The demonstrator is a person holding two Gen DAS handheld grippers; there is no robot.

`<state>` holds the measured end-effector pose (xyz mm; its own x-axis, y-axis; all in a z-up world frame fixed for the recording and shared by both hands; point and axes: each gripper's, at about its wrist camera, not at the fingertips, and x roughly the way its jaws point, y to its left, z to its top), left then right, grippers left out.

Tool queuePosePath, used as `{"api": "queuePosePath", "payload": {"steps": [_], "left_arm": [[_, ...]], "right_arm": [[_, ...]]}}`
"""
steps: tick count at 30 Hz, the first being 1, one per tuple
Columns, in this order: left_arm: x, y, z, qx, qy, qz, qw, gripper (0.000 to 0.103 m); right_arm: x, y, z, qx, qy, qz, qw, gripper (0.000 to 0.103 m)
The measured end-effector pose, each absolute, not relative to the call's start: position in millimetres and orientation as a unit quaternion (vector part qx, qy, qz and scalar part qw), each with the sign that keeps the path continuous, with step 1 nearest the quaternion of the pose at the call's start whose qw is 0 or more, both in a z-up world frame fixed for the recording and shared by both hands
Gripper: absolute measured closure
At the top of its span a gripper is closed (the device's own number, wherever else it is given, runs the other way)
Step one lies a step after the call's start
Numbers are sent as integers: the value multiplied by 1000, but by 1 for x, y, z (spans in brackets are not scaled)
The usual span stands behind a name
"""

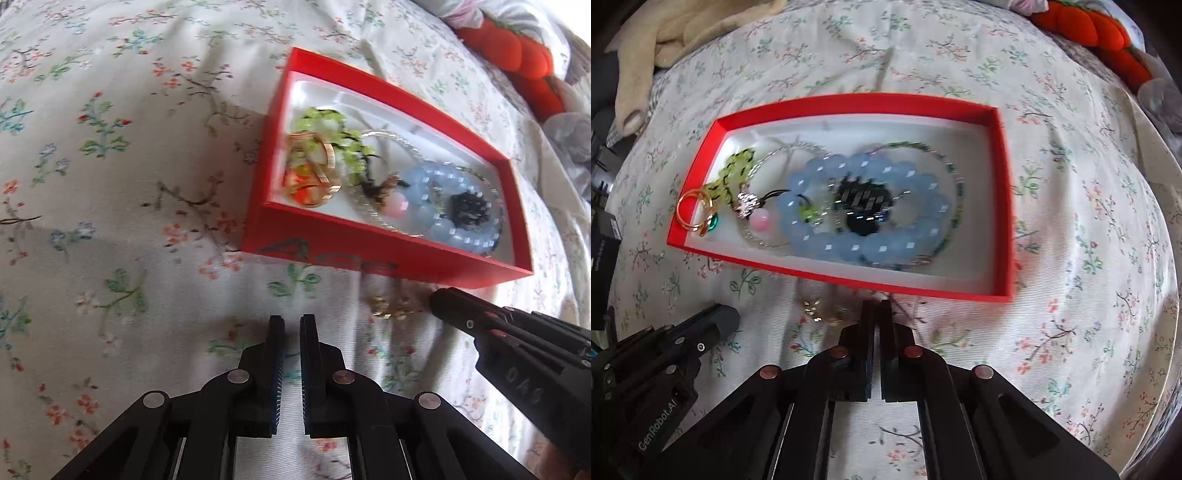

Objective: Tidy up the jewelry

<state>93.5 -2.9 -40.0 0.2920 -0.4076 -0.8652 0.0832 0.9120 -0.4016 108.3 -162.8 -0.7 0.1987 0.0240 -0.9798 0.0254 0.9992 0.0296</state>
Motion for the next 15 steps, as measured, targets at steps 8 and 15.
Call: {"api": "queuePosePath", "payload": {"steps": [8, 15], "left_arm": [[109, -27, -51, -204, 586, -179, 763, 99], [109, -44, -45, -210, 579, -155, 773, 73]], "right_arm": [[99, -183, 18, 74, 626, 37, 776, 95], [92, -192, 24, 83, 625, 37, 775, 94]]}}
